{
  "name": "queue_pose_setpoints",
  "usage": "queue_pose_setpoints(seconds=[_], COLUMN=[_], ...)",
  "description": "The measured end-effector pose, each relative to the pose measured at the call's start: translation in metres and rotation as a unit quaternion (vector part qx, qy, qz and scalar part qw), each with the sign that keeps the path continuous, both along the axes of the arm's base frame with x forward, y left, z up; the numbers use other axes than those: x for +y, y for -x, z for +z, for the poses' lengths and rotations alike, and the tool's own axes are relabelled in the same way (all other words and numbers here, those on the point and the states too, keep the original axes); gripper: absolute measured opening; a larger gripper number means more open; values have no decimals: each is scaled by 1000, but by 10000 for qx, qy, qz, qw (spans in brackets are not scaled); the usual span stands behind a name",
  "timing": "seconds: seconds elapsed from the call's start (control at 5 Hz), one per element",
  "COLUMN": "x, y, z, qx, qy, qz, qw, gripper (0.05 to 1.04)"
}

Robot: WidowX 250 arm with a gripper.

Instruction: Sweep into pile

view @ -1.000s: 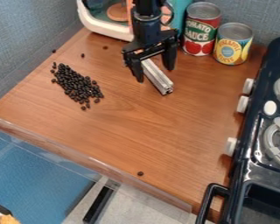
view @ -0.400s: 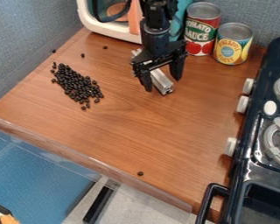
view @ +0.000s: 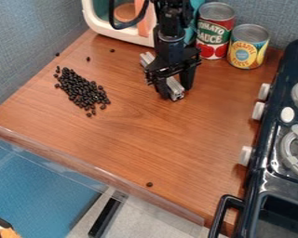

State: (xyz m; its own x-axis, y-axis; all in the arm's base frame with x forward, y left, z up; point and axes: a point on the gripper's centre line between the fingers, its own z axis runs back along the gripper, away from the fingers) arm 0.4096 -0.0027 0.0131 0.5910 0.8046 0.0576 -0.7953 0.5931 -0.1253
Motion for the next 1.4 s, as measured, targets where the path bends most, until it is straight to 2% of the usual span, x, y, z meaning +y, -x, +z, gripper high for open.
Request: queue_pose_setpoints(seconds=[0.2,0.6,0.8,1.0,1.4], x=[2,11,19,32,37], y=[-6,-12,-13,-10,-10], z=[1,0,3,3,7], qx=[-19,81,166,244,272], qy=[-32,16,146,174,301], qz=[119,281,390,491,522], qw=[9999,9996,9990,9983,9978], gripper=[408,394,394,394,394])
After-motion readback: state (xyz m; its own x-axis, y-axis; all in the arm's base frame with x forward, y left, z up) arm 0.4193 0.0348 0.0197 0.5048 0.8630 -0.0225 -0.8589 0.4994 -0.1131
